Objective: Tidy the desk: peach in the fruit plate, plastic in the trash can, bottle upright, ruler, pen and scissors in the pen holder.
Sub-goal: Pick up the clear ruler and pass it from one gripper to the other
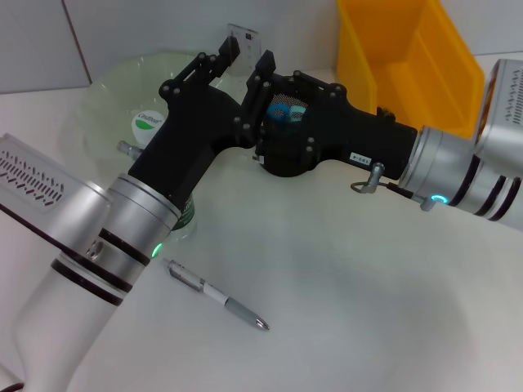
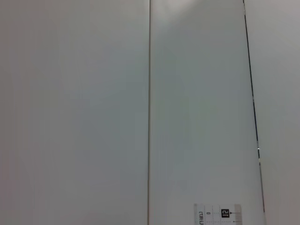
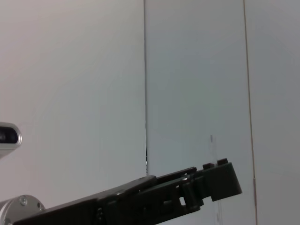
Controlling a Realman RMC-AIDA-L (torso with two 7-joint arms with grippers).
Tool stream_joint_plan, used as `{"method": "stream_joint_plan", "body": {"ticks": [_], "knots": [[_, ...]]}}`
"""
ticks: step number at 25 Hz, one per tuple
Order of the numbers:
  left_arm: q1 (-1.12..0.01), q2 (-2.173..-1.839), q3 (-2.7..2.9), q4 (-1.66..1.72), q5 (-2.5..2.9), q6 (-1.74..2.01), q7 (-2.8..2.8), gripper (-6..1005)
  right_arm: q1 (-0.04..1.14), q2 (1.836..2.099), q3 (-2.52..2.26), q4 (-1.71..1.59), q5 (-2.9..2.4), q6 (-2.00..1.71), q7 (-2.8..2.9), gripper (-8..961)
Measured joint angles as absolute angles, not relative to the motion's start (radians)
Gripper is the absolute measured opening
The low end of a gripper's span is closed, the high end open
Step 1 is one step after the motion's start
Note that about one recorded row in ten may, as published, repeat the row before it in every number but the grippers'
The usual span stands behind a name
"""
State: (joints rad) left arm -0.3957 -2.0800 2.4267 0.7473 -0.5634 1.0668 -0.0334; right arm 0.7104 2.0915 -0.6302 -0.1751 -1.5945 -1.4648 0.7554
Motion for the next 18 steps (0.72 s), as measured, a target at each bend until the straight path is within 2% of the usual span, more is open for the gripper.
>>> {"method": "stream_joint_plan", "body": {"ticks": [18], "knots": [[-0.405, -2.08, 2.438, 0.751, -0.592, 1.058, -0.009, 460, 0.739, 2.092, -0.627, -0.127, -1.591, -1.431, 0.694, 718]]}}
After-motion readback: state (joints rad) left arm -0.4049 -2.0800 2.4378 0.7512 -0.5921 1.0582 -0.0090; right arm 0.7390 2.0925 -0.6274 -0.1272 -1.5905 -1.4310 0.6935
